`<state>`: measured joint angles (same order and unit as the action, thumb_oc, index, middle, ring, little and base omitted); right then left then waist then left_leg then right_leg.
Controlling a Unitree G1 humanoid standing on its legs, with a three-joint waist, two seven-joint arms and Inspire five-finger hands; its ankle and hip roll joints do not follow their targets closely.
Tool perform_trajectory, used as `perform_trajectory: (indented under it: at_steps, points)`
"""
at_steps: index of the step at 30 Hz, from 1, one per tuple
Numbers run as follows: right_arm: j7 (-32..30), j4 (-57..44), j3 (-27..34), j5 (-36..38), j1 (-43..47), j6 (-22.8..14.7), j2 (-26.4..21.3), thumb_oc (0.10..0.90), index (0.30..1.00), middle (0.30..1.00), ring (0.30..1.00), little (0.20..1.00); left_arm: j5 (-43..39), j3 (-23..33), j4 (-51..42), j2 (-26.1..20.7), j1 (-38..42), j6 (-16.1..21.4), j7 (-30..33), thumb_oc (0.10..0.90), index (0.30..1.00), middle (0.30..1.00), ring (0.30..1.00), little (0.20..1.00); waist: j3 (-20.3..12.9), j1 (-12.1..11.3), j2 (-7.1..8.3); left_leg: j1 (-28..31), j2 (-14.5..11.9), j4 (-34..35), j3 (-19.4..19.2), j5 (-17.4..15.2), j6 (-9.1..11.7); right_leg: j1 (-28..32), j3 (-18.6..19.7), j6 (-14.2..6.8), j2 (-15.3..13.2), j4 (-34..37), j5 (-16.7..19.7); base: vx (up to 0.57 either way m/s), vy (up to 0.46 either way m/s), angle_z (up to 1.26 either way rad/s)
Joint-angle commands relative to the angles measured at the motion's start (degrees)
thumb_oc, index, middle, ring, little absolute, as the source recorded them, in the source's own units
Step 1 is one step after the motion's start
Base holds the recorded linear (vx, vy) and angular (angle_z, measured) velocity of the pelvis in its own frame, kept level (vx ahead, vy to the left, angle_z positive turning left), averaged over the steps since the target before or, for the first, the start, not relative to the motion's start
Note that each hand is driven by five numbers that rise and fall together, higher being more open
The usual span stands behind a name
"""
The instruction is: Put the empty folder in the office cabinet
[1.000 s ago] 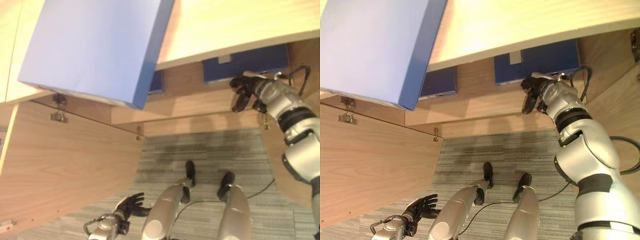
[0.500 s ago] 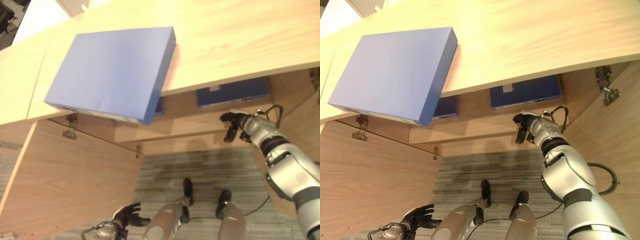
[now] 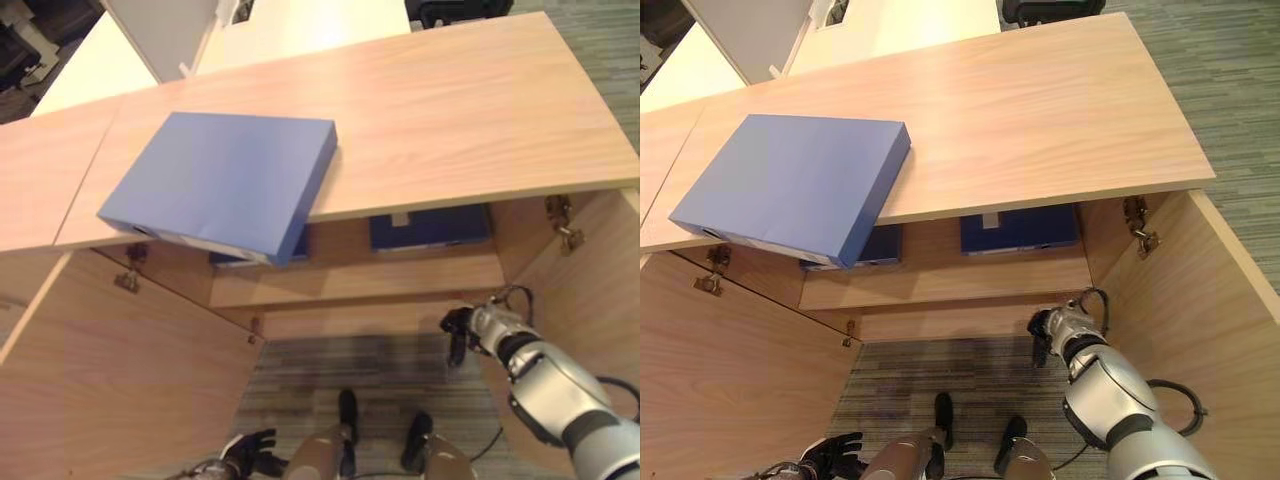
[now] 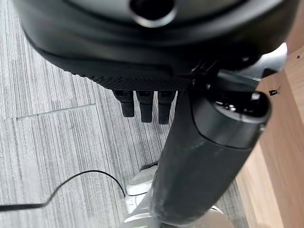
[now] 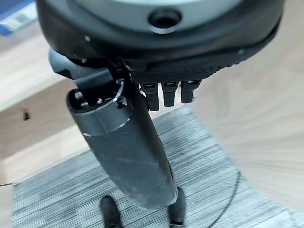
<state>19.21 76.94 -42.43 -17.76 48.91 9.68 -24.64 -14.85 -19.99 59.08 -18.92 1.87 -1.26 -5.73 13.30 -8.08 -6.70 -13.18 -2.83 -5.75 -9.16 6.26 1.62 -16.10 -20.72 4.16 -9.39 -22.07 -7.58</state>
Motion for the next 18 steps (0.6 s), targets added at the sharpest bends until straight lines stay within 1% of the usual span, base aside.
perform_trajectory:
  at_steps: [1,2,3,4,6,7,8,9,10,11,12,13,14,15,16,18]
  points:
    - [-2.42,-1.77,-0.45,3.12,5.09,-1.02,-1.44,0.800,0.900,0.900,0.900,0.900,2.44,-1.05,-0.35,-1.71,4.43,1.33,0.65,0.800,0.900,0.900,0.900,0.900,1.43,0.38,4.03,6.77,-0.05,-9.90,2.21,-10.88,2.20,9.67,1.73,-7.95,0.24,17.68,7.08,0.02,0.105,0.13]
    - [-2.71,-2.44,0.37,3.58,3.75,-0.90,-1.75,0.800,0.900,0.900,0.900,0.900,1.52,-0.08,-1.00,-3.30,4.09,1.46,-0.12,0.800,0.900,0.900,0.900,0.900,-0.37,1.07,4.81,9.37,0.41,-9.63,2.63,-11.53,2.24,9.90,1.78,-8.27,0.78,18.44,7.80,0.03,0.056,0.21]
    - [-2.71,-2.46,0.39,3.58,3.73,-0.90,-1.74,0.800,0.900,0.900,0.900,0.900,1.52,-0.09,-1.00,-3.32,4.09,1.46,-0.12,0.800,0.900,0.900,0.900,0.900,-0.49,1.12,4.92,9.25,0.54,-9.48,2.66,-11.34,2.19,9.79,1.74,-8.28,0.67,18.56,7.93,0.03,0.157,0.19]
    - [-1.03,-2.25,1.29,3.20,1.67,-0.91,-2.73,0.800,0.900,0.900,0.900,0.900,1.53,2.19,-1.92,-6.24,1.95,0.24,-2.60,0.800,0.900,0.900,0.900,0.900,-2.41,1.73,4.55,12.57,0.14,-6.00,1.62,-12.26,1.88,10.17,0.65,-9.18,1.13,20.16,8.95,0.01,0.187,0.13]
    - [0.25,-2.53,3.14,2.97,-1.27,-0.72,-2.21,0.800,0.900,0.900,0.900,0.900,3.08,2.81,-2.49,-7.05,0.93,-0.14,-3.83,0.800,0.900,0.900,0.900,0.900,-4.35,2.54,4.20,14.52,0.61,-0.82,0.00,-13.30,0.98,10.27,-0.15,-9.96,0.72,21.38,10.76,0.01,0.189,0.21]
    - [0.25,-2.54,3.14,2.97,-1.29,-0.71,-2.20,0.800,0.900,0.900,0.900,0.900,3.08,2.81,-2.50,-7.06,0.90,-0.15,-3.83,0.800,0.900,0.900,0.900,0.900,-4.36,2.52,4.22,14.57,0.63,-0.72,-0.02,-13.25,0.97,10.28,-0.14,-9.97,0.71,21.41,10.78,-0.04,0.211,0.34]
    - [0.19,-2.59,5.05,3.18,-4.53,-0.93,-1.66,0.800,0.900,0.900,0.900,0.900,3.89,3.05,-2.58,-6.92,0.23,0.17,-3.83,0.800,0.900,0.900,0.900,0.900,-5.20,2.90,4.00,15.63,1.85,2.77,-0.06,-13.30,0.32,10.11,-0.38,-10.84,0.14,21.95,12.29,-0.07,0.232,0.25]
    - [-0.07,-2.83,5.54,3.17,-5.58,-1.04,-1.32,0.800,0.900,0.900,0.900,0.900,3.72,3.34,-2.98,-6.52,-0.13,0.32,-3.72,0.800,0.900,0.900,0.900,0.900,-5.42,3.03,3.83,16.03,2.60,3.97,0.18,-13.33,-0.12,9.93,-0.21,-11.11,-0.09,22.24,13.05,-0.07,0.231,0.09]
    - [-0.07,-2.84,5.54,3.17,-5.60,-1.04,-1.32,0.800,0.900,0.900,0.900,0.900,3.72,3.33,-2.99,-6.53,-0.15,0.32,-3.72,0.800,0.900,0.900,0.900,0.900,-5.43,3.02,3.83,16.07,2.61,4.04,0.17,-13.30,-0.13,9.94,-0.20,-11.12,-0.09,22.26,13.06,-0.05,0.142,0.03]
    - [-0.57,-3.02,6.29,3.35,-6.72,-1.12,-0.77,0.800,0.900,0.900,0.900,0.900,3.53,3.80,-3.35,-6.21,-0.59,0.39,-3.56,0.800,0.900,0.900,0.900,0.900,-5.70,3.07,3.69,16.49,3.29,5.30,0.41,-13.24,-0.51,9.67,-0.01,-11.42,-0.27,22.41,13.58,-0.06,0.143,-0.01]
    - [-1.75,-2.60,7.57,3.91,-7.90,-1.20,-0.74,0.800,0.900,0.900,0.900,0.900,3.22,4.15,-3.79,-5.95,-0.80,0.76,-3.31,0.800,0.900,0.900,0.900,0.900,-5.86,3.07,3.58,16.57,3.90,6.05,0.74,-13.06,-0.90,9.39,0.12,-11.77,-0.64,22.46,14.23,-0.12,0.272,-0.07]
    - [-4.46,-2.54,10.37,6.17,-10.93,-1.70,-0.14,0.800,0.900,0.900,0.900,0.900,1.66,4.63,-5.27,-4.81,-0.04,1.49,-1.28,0.800,0.900,0.900,0.900,0.900,-6.20,3.33,3.61,16.60,4.84,7.16,0.73,-12.69,-1.63,8.79,0.40,-12.28,-1.40,22.53,15.15,-0.12,0.254,-0.13]
    - [-6.04,-1.89,11.27,6.38,-12.32,-1.73,0.72,0.800,0.900,0.900,0.900,0.900,2.96,3.92,-4.55,-3.41,1.50,1.83,0.30,0.800,0.900,0.900,0.900,0.900,-6.26,3.70,3.92,16.61,5.23,7.31,0.49,-12.65,-1.89,8.48,0.77,-12.48,-1.63,22.46,15.40,-0.12,0.227,-0.05]
    - [-8.70,-2.15,12.56,7.51,-14.06,-1.69,1.95,0.800,0.900,0.900,0.900,0.900,3.55,2.92,-5.08,-1.97,3.22,2.79,2.38,0.800,0.900,0.900,0.900,0.900,-6.32,4.03,4.57,16.62,5.67,7.46,0.27,-12.77,-2.29,8.15,1.29,-12.78,-1.95,22.54,15.86,-0.08,0.134,0.03]
    - [-9.77,-2.37,13.54,8.62,-15.86,-1.99,2.71,0.800,0.900,0.900,0.900,0.900,3.93,2.91,-8.81,-1.54,2.65,2.86,2.77,0.800,0.900,0.900,0.900,0.900,-6.37,3.95,4.91,16.52,6.14,7.45,0.42,-12.82,-2.72,7.93,1.51,-12.99,-2.20,22.60,16.21,-0.09,0.120,0.00]
    - [-11.01,-2.94,16.46,11.06,-18.76,-1.78,3.02,0.800,0.900,0.900,0.900,0.900,4.95,5.17,-22.19,-4.07,-1.59,2.92,3.04,0.800,0.900,0.900,0.900,0.900,-6.54,3.31,5.24,16.14,6.85,7.49,0.86,-13.00,-3.49,7.53,1.13,-13.53,-2.84,22.87,16.86,-0.09,0.094,-0.14]
